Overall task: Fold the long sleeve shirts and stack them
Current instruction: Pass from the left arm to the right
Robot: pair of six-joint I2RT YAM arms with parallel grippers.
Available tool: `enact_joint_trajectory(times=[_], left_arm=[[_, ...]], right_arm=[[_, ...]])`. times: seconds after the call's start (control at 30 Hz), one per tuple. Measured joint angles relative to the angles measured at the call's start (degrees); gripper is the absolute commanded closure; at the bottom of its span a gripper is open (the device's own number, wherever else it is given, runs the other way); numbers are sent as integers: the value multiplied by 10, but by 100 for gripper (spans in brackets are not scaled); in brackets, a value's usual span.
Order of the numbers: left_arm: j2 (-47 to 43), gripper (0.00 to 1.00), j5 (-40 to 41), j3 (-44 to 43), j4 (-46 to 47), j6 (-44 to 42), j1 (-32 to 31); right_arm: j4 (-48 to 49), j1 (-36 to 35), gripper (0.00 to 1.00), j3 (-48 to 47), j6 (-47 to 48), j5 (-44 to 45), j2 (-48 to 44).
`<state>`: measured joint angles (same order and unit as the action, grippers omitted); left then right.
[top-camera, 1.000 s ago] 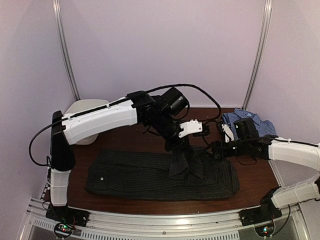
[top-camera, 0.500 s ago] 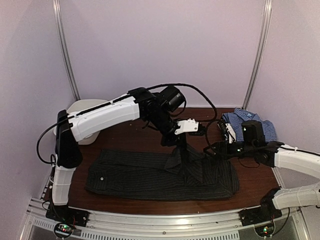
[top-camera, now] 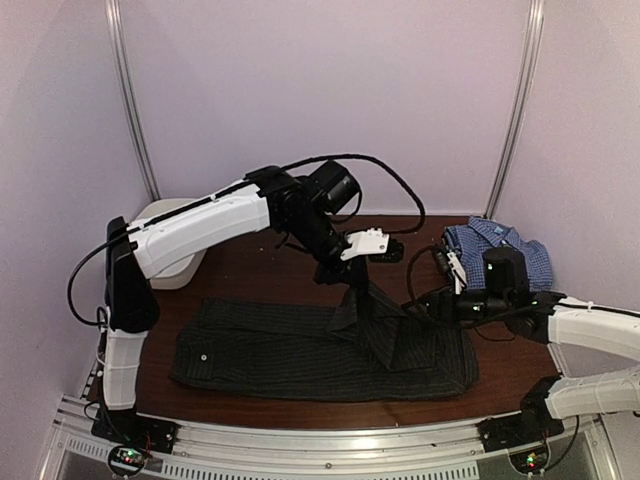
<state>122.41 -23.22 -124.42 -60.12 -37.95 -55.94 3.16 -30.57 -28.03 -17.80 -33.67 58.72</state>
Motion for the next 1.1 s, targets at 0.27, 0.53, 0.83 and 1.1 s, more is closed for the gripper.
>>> enact_joint_trajectory(times=[0.27, 0.53, 0.83, 1.1], left_arm=[[-4, 100, -14, 0, 0, -4, 1], [-7, 100, -41, 9, 0, -3, 13], [-10, 100, -69, 38, 5, 1, 23], [-10, 100, -99, 38, 15, 3, 23]], right_arm=[[26, -52, 12, 1, 21, -2, 24], [27, -60, 12, 1, 26, 50, -45], [24, -71, 12, -11, 34, 57, -55], [7, -97, 20, -41, 64, 68, 2]])
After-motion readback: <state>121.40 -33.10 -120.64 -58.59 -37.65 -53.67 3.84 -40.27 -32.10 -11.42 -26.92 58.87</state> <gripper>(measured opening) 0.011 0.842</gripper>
